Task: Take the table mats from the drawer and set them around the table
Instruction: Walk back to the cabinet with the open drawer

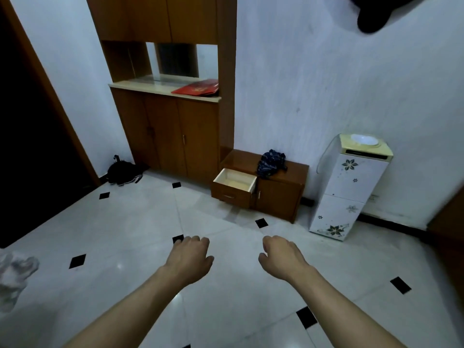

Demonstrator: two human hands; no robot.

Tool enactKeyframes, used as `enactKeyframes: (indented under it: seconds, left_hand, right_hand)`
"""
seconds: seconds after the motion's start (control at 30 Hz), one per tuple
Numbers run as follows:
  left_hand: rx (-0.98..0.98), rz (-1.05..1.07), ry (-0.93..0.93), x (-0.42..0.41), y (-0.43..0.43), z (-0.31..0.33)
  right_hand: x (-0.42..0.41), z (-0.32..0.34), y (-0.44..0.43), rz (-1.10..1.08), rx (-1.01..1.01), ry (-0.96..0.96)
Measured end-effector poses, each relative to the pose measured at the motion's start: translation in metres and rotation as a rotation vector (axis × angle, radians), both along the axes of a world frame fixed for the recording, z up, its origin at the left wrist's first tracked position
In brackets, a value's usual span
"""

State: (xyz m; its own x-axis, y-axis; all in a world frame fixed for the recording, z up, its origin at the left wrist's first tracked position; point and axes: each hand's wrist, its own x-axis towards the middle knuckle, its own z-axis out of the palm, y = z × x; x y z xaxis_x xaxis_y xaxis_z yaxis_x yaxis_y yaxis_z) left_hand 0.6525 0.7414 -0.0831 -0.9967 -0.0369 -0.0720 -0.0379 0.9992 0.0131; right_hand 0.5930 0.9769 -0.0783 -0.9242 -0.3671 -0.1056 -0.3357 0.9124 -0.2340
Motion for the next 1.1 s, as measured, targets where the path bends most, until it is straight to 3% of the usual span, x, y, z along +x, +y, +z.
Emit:
enactKeyframes:
  seconds: [0.37,0.83,1.1]
  left_hand:
    - [-0.025,-0.154,-0.048,-0.225,-0.060,-0.025]
    - [-0.021,-0.028,-0.094,-0.518,-0.131,-0.056]
    - [0.011,-0.144,-0.103,-0.698,-0.201,-0.116]
  right_hand:
    - [-0.202,-0.038,-0.047,-0.128,-0.016,-0.079]
    - [-0.526,-0.076,-0.143,0.020,-0.027,-0.139]
    - [-0.675,-0.140,-0.209,-0.088,0.004,-0.220]
